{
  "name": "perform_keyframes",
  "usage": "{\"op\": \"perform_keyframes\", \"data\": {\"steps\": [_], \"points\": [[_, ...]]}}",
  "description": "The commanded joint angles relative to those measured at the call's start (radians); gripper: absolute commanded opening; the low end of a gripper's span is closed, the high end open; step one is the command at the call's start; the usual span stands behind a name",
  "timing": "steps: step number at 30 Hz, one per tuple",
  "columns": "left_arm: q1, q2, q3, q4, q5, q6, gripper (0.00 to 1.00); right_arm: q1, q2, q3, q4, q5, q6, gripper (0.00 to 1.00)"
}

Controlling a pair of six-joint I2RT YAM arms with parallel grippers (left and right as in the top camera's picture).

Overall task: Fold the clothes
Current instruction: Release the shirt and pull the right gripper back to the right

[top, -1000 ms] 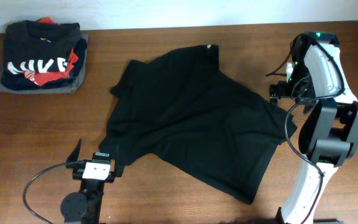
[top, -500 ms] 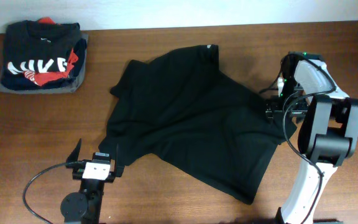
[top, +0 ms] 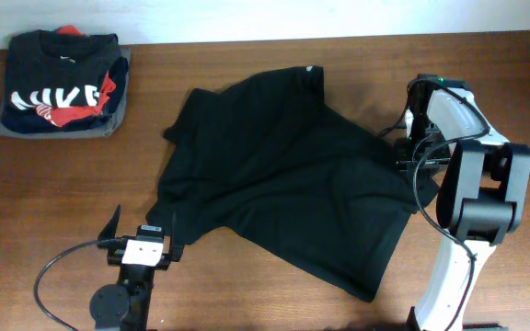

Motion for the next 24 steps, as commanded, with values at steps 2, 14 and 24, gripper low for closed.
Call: {"op": "perform_keyframes", "data": {"steps": [2,14,24], "points": [[0.006,-0.006,-0.006,-0.001,0.011,-0.011,0.99,0.004,-0.032,-0.005,0.018,0.048,0.002,0.57],[0.006,-0.006,-0.006,-0.001,0.011,-0.011,0.99,0.003,-0.032,-0.005,0.159,0.2,0.013,0.08],[0.006,-0.006,-0.006,-0.001,0.011,-0.011,0.99,-0.044,-0.032,-0.003,0.448,0.209,0.041,0.04]]}}
